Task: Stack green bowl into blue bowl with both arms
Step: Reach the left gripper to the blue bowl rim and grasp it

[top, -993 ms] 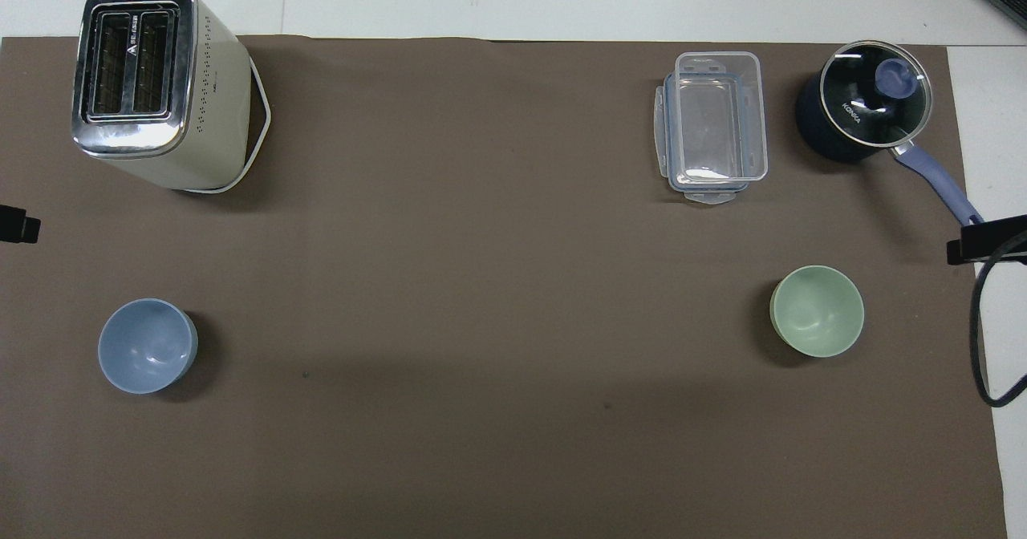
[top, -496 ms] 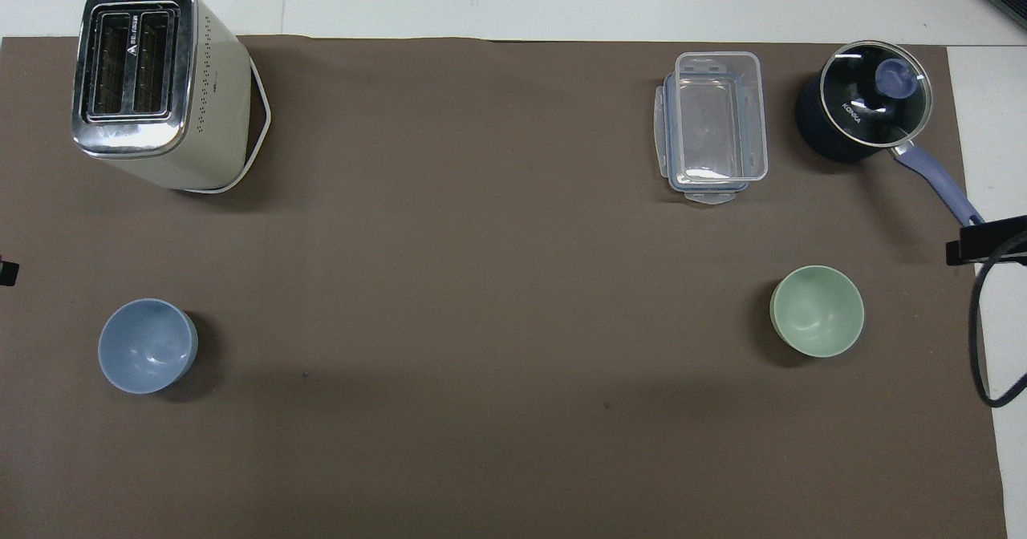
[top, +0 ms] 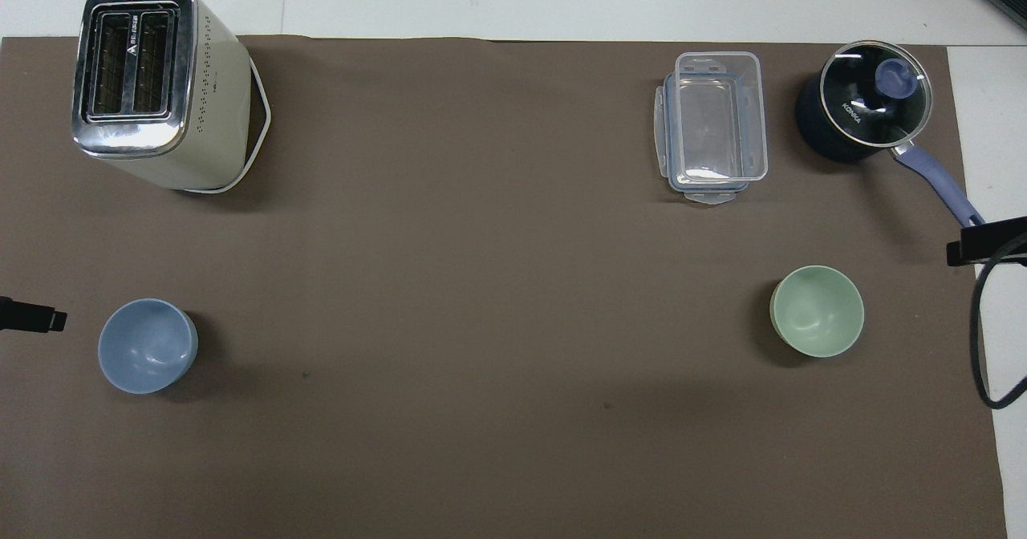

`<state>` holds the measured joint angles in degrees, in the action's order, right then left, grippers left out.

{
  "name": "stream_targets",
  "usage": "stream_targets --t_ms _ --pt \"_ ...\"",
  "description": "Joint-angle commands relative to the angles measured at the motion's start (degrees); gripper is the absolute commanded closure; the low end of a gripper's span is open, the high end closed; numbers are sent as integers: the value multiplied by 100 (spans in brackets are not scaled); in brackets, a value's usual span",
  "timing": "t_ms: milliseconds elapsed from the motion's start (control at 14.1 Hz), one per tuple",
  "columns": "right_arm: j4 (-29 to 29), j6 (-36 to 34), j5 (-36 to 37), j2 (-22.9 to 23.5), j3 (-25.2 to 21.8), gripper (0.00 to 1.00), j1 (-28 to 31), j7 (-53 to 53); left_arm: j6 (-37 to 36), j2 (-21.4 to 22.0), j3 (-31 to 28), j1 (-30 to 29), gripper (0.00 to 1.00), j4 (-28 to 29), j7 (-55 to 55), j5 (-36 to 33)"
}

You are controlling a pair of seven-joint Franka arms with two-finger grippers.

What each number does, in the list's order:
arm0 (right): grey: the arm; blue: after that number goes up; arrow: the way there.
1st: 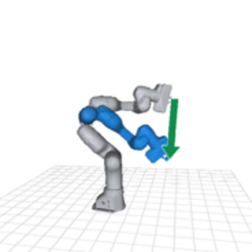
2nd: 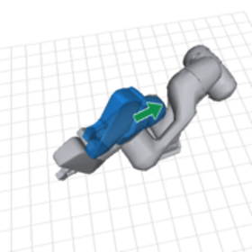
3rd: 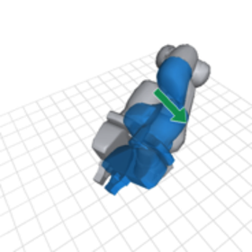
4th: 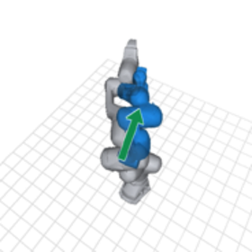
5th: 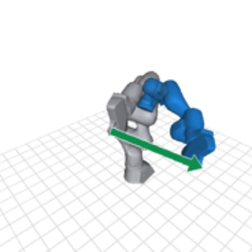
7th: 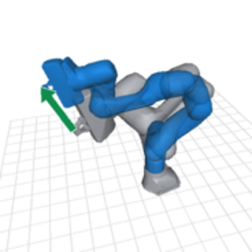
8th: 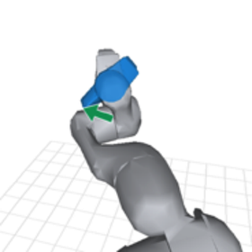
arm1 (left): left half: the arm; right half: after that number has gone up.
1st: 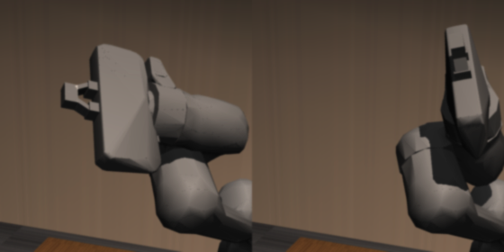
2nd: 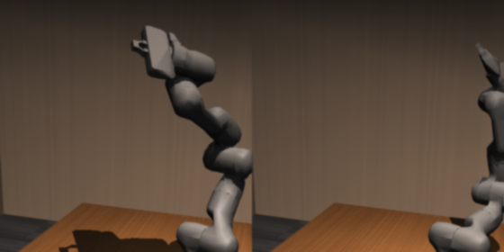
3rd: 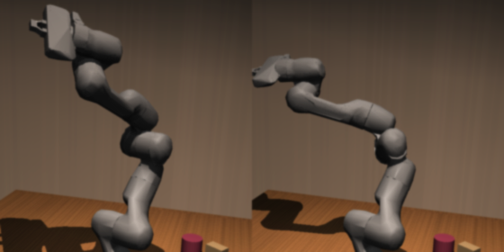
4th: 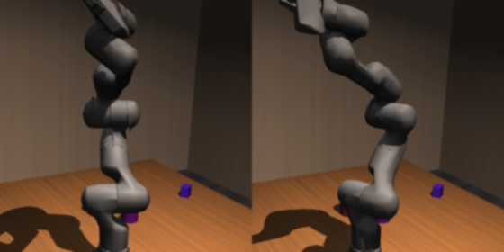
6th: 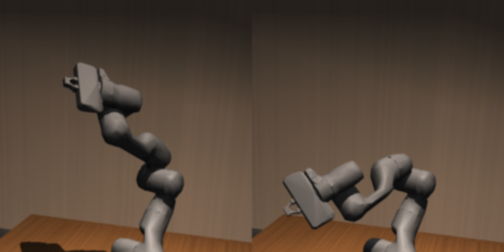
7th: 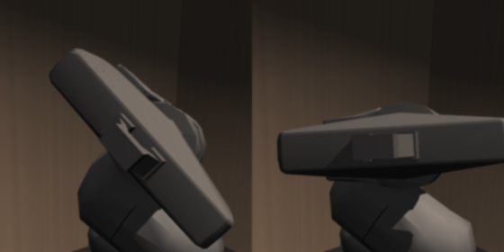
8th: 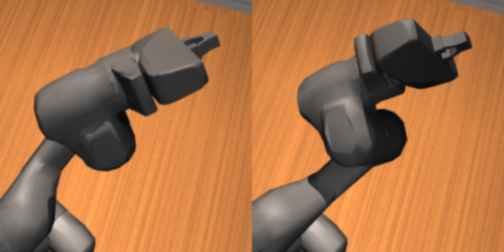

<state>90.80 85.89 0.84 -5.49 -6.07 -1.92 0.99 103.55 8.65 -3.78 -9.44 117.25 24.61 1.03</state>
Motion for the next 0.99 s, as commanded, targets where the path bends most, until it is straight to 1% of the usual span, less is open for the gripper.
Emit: stream_targets --t_ms 0,142,213,354,496,709,780,851,922 --pt "201 139 83 -154 27 0 42 -38 734 296 27 -163 0 919 141 90" --pt "201 139 83 -154 27 0 42 -38 1227 278 27 -260 0 1351 159 90" --pt "210 139 83 -154 27 0 42 -38 1420 200 27 -321 0 1501 254 90" --pt "228 139 83 -154 27 0 60 -47 2087 -46 27 -383 1 1817 334 125" --pt "237 139 83 -163 27 0 60 -47 2213 -179 27 -514 6 1862 334 186" --pt "237 139 83 -163 27 0 51 -47 2380 -398 27 -541 12 1862 361 336" --pt "237 139 83 -154 27 0 60 -47 2380 -390 27 -559 16 1880 361 336" --pt "237 139 83 -163 27 0 60 -47 2398 -407 27 -559 22 1889 361 345" --pt "237 139 83 -163 27 0 60 -47 2528 -538 27 -542 25 1924 378 345"
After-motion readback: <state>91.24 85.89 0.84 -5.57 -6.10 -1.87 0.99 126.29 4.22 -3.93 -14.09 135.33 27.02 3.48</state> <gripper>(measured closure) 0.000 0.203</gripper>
